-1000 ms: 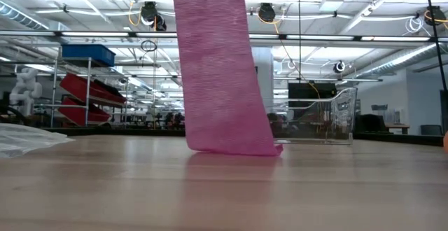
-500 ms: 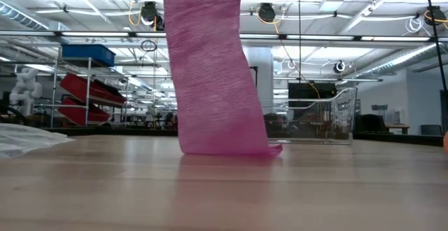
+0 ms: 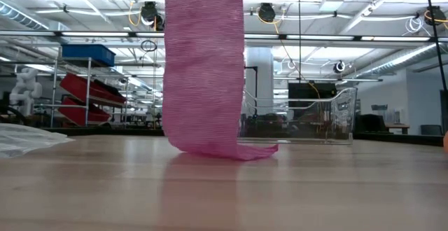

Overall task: Roll bandage
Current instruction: Roll the pink bandage

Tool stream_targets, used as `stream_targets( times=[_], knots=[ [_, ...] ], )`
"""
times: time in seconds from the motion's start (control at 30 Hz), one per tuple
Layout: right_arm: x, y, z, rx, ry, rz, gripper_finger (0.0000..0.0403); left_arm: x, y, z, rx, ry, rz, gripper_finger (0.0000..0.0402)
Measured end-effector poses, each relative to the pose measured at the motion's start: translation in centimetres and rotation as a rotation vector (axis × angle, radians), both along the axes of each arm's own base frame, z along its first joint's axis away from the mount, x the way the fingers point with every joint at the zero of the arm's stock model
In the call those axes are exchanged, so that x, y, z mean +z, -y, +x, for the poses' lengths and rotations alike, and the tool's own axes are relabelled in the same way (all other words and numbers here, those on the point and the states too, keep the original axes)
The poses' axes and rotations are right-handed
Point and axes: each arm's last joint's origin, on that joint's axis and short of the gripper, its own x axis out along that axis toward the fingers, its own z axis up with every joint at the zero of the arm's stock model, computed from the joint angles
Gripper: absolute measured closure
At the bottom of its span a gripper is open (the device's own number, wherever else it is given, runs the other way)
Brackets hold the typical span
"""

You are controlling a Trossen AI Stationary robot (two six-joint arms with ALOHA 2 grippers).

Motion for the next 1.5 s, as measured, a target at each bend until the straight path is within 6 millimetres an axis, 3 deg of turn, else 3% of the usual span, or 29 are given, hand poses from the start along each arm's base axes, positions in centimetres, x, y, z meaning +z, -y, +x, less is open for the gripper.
stream_targets(
  times=[0.3, 0.83, 1.2, 1.5],
  knots=[
    [-0.56, 0.37, 0.16, 0.008, -0.054, -0.022, 0.0298, -0.14, -0.96, 0.56, 0.043, 0.003, -0.001, 0.0385],
    [-0.78, -0.40, -0.40, -0.035, -0.074, -0.049, 0.0298, 0.13, -0.99, 0.69, 0.064, 0.031, -0.029, 0.0385],
    [-0.53, 0.32, -0.05, -0.077, -0.045, -0.012, 0.0298, 0.06, -1.00, 0.64, 0.065, 0.023, -0.028, 0.0385],
    [-0.26, 0.40, 0.03, -0.077, -0.038, -0.080, 0.0298, 0.03, -0.99, 0.62, 0.058, 0.017, -0.031, 0.0385]
  ],
)
